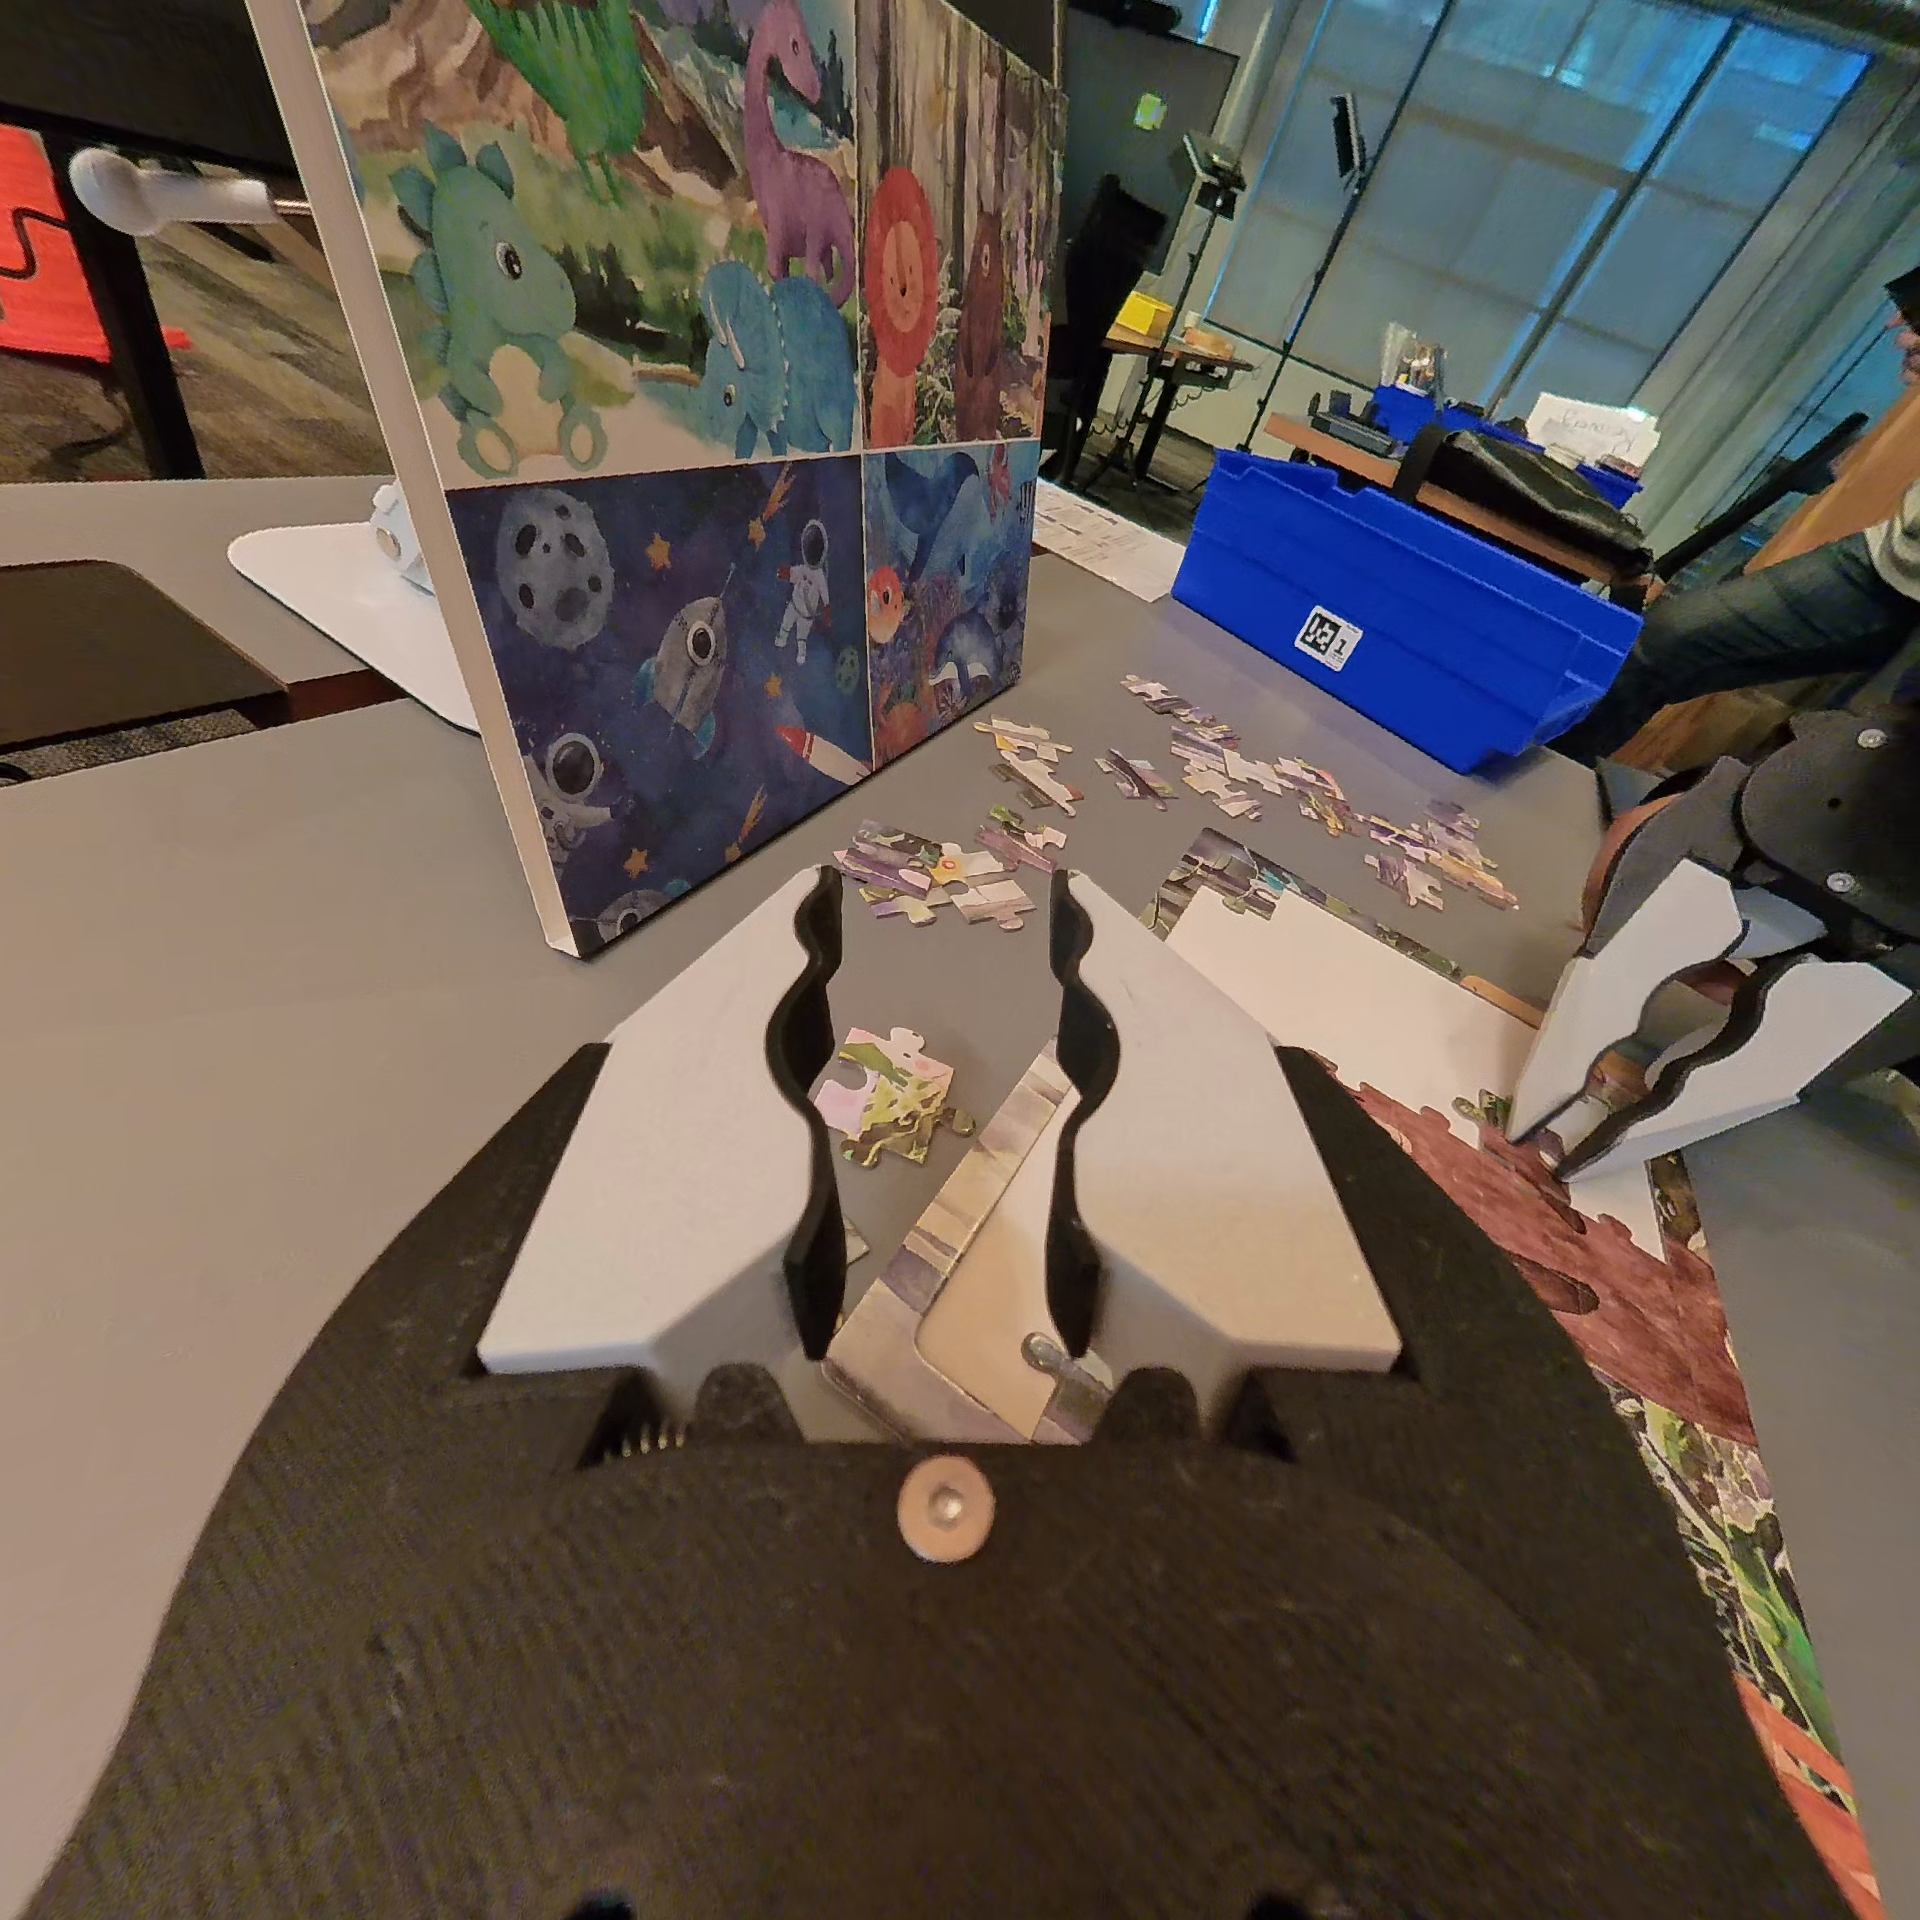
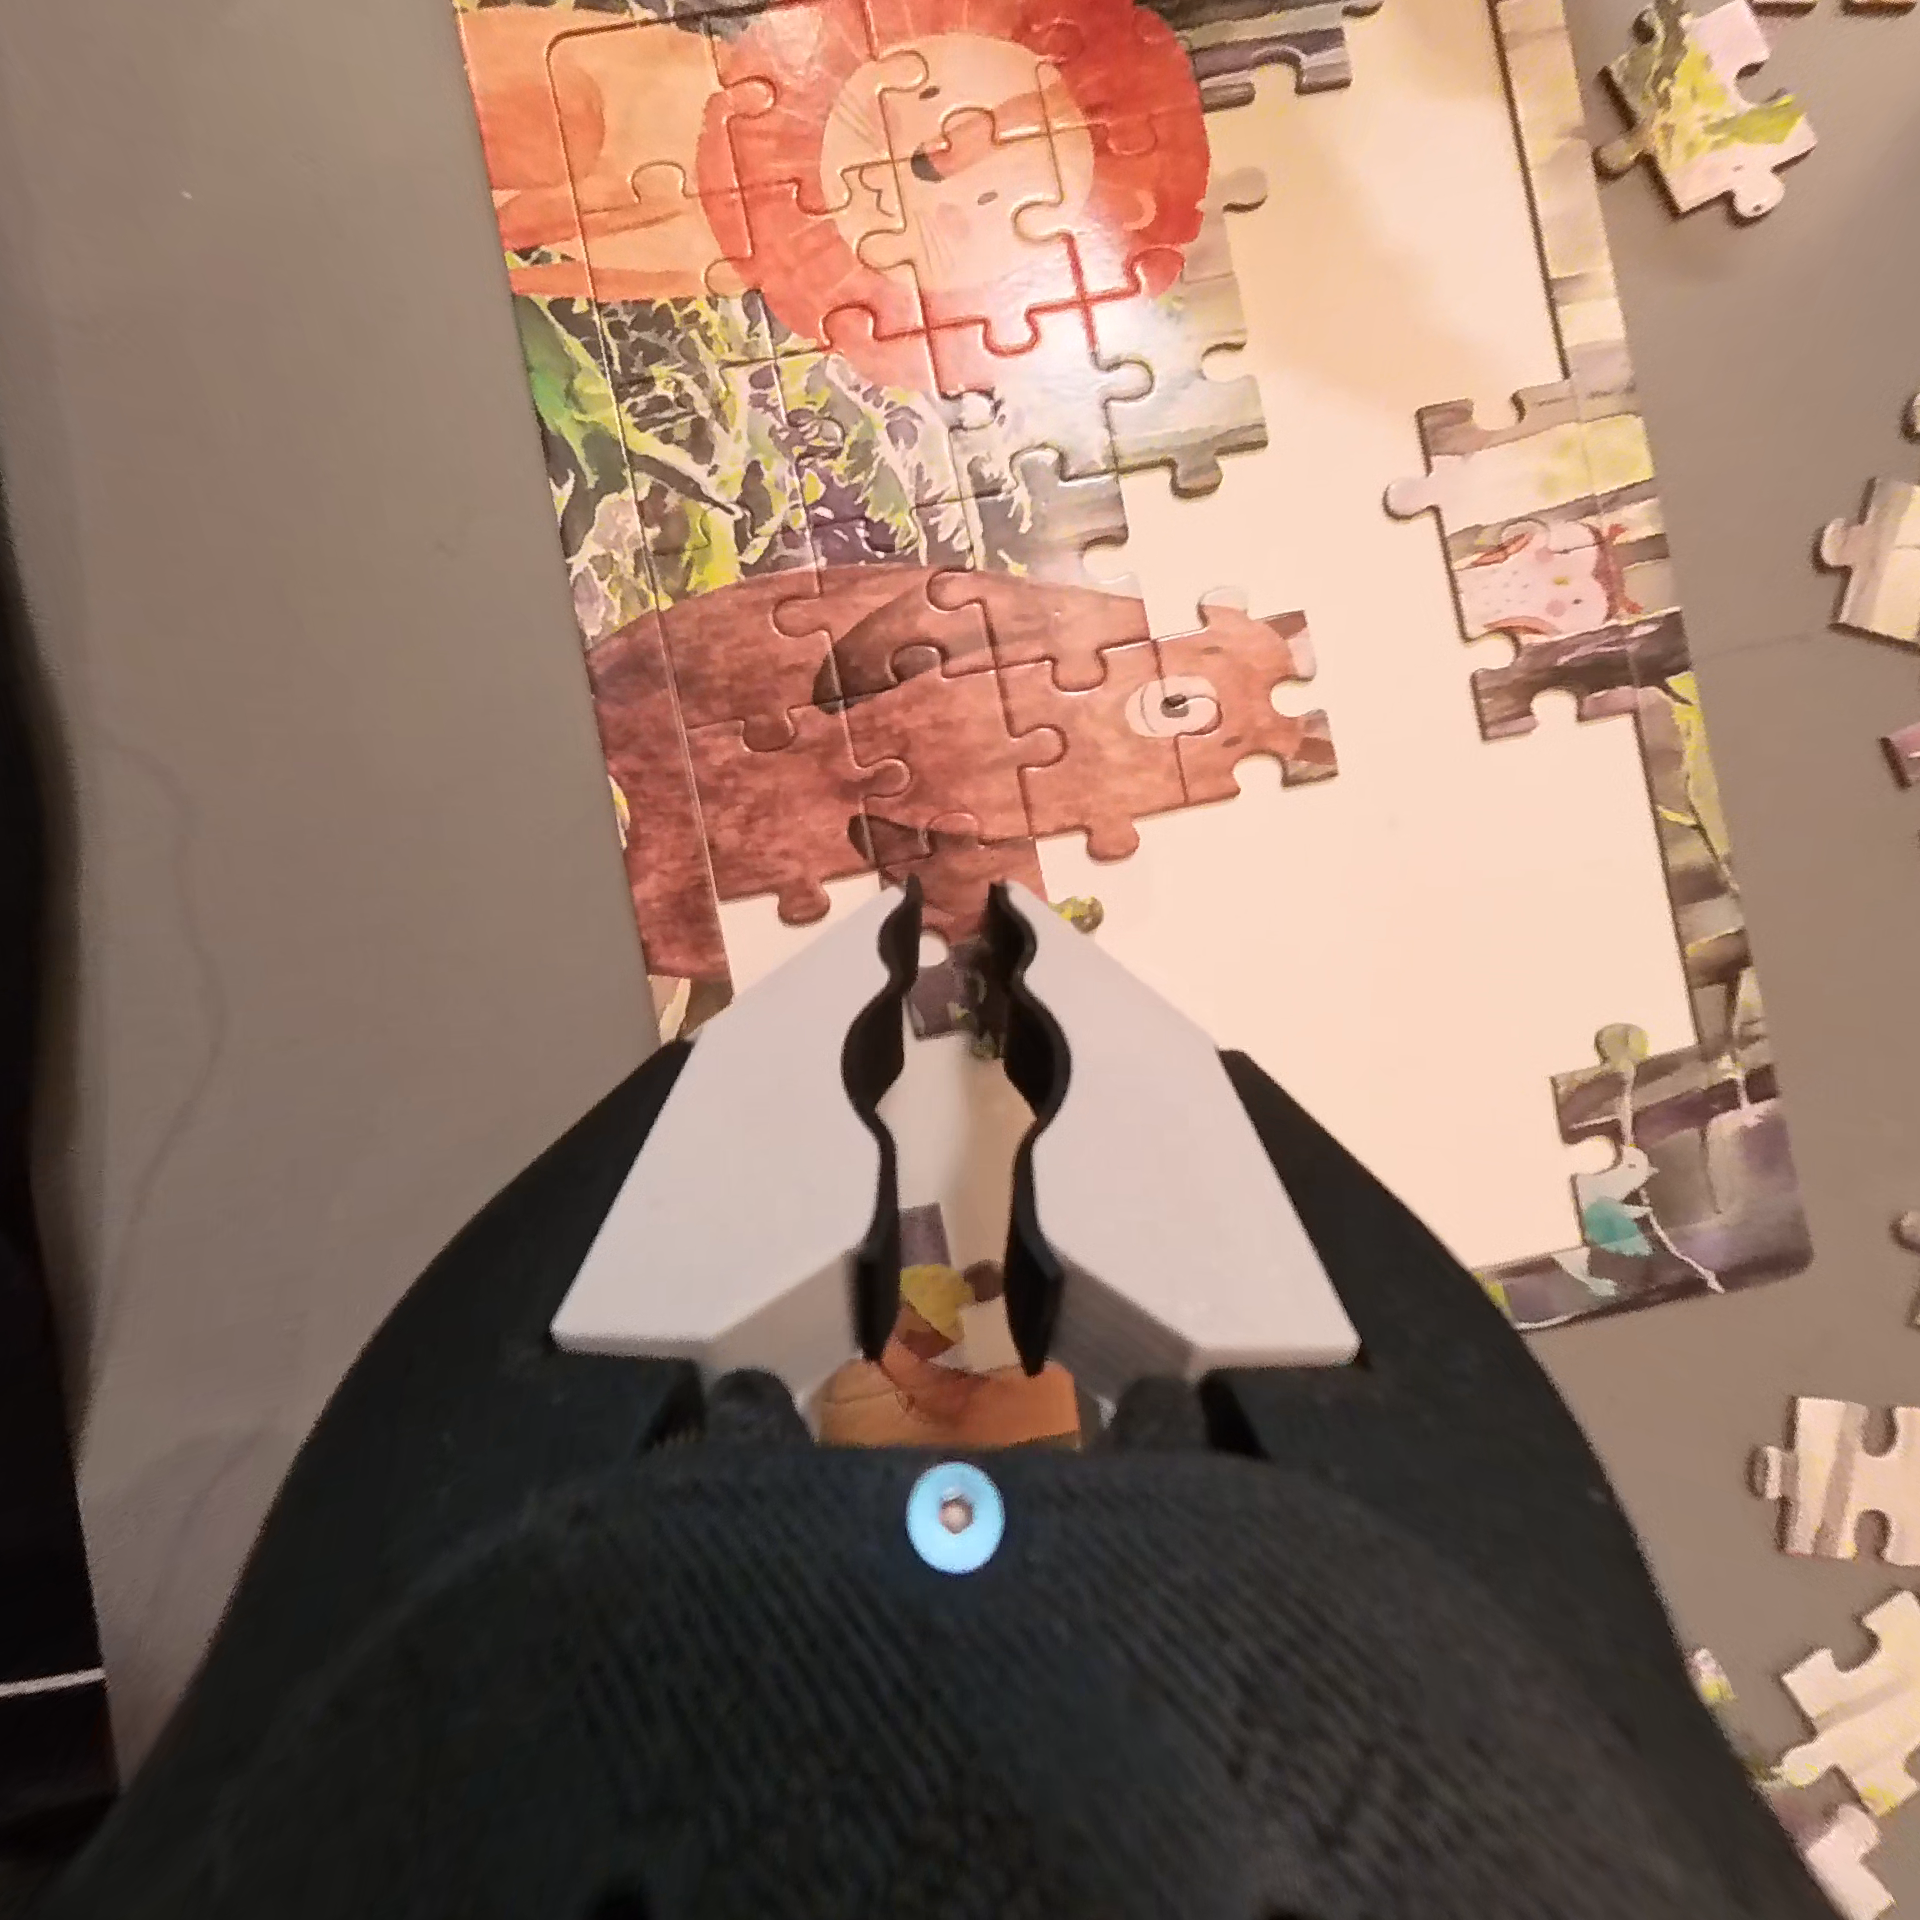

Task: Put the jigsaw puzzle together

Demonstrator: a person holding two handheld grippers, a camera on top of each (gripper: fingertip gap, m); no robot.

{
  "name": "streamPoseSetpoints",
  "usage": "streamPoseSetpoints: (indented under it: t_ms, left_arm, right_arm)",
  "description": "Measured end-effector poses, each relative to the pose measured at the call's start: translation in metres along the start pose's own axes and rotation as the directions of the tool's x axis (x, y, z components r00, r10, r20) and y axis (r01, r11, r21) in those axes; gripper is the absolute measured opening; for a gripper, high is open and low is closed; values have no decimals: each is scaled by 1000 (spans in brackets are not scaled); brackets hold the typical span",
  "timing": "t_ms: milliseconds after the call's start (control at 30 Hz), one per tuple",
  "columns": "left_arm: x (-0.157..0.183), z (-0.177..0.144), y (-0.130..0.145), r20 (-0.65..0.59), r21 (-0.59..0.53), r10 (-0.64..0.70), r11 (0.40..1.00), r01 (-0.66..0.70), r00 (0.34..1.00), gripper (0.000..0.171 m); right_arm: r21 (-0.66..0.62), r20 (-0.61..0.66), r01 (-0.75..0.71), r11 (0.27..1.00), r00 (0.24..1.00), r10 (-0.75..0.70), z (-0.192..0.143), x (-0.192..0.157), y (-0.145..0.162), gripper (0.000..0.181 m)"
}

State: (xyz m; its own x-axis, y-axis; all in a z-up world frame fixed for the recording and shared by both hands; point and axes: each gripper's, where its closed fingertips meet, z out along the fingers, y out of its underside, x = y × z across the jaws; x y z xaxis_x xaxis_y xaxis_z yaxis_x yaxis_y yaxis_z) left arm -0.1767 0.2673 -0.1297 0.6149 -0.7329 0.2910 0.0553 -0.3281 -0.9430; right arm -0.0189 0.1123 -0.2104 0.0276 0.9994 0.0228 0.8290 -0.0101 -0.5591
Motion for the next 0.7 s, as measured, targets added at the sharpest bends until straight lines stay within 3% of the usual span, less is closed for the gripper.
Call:
streamPoseSetpoints:
  t_ms: [700]
  left_arm:
    - [0,0,0,0,0,-1,1000,1,1000,39]
  right_arm:
    - [-7,41,-6,1000,999,6,7,-6,-8,1]
